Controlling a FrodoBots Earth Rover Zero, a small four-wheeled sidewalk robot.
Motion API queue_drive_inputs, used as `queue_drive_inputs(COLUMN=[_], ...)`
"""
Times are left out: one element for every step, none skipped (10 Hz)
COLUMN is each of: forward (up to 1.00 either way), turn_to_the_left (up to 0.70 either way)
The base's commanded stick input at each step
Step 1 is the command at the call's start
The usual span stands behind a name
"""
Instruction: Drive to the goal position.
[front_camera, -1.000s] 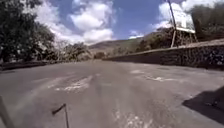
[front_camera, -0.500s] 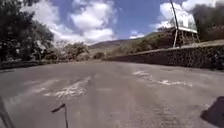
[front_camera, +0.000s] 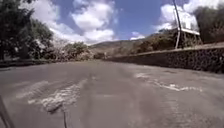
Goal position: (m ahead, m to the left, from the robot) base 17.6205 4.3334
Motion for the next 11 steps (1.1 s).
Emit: queue_drive_inputs(forward=[0.70,0.70,0.70,0.70,0.70,0.70,0.70,0.70,0.70,0.70,0.70], turn_to_the_left=[0.00,0.00,0.00,0.00,0.00,0.00,0.00,0.00,0.00,0.00,0.00])
